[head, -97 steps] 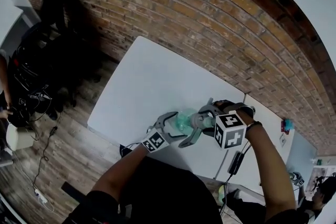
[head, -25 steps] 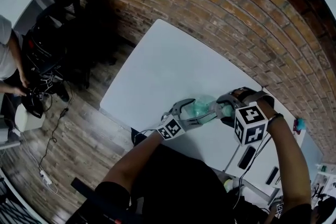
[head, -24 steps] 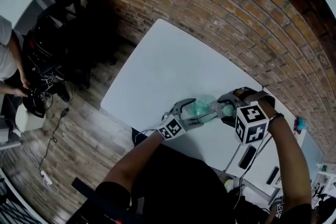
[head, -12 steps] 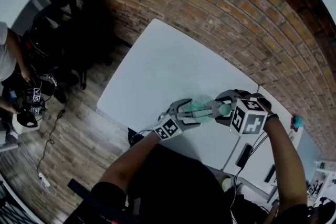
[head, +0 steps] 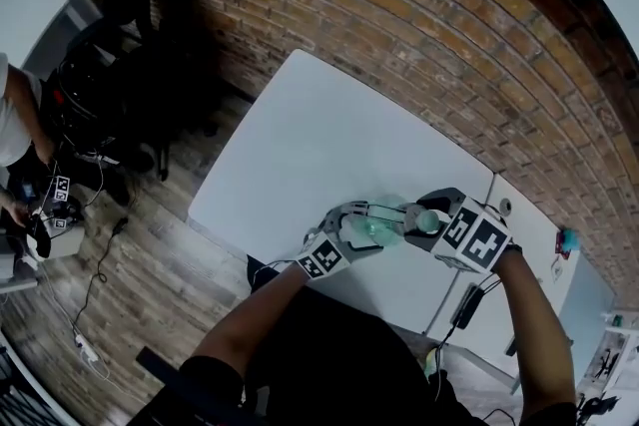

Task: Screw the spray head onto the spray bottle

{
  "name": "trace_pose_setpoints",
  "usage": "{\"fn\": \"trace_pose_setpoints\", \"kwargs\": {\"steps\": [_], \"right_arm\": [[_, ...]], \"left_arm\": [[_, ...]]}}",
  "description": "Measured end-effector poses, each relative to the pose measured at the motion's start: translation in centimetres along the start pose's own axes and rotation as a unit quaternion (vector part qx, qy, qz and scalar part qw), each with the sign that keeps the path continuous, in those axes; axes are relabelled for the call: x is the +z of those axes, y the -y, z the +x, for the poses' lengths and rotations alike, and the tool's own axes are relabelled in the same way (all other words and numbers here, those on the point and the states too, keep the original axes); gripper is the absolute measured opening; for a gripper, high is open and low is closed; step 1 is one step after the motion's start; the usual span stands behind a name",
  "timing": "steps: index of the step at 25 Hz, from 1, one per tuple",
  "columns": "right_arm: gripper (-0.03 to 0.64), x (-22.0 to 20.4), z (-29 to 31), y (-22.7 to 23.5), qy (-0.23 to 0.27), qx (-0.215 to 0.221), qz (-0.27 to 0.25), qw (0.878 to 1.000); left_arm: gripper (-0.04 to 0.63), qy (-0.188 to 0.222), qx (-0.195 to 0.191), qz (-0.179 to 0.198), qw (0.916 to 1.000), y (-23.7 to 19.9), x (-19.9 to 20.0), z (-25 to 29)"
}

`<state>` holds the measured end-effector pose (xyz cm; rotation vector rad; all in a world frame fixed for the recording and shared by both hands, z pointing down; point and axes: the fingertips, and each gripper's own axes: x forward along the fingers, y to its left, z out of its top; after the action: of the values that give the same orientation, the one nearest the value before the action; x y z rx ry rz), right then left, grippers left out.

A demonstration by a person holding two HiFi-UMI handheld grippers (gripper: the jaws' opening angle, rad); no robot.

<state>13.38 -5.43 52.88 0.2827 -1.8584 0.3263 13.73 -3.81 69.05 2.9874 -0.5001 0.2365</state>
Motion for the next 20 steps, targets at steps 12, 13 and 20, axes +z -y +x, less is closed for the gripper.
{"fn": "trace_pose_setpoints", "kwargs": {"steps": [12,13,20], "right_arm": [[0.264,-0.23,0.04,0.51,0.032,-0.031,0.084,0.995],[0.264,-0.15,0.02,0.61,0.038,-0.031,0.084,0.995],[0.267,0.06,-0.36,0.61,0.089,-0.049,0.093,0.990]], "left_arm": [[0.469,-0.015,0.001,0.004,0.9999,0.29,0.53,-0.08],[0.469,-0.017,0.003,0.005,0.9998,0.11,0.52,-0.06],[0.469,-0.036,0.014,-0.002,0.9993,0.05,0.52,-0.41]]}}
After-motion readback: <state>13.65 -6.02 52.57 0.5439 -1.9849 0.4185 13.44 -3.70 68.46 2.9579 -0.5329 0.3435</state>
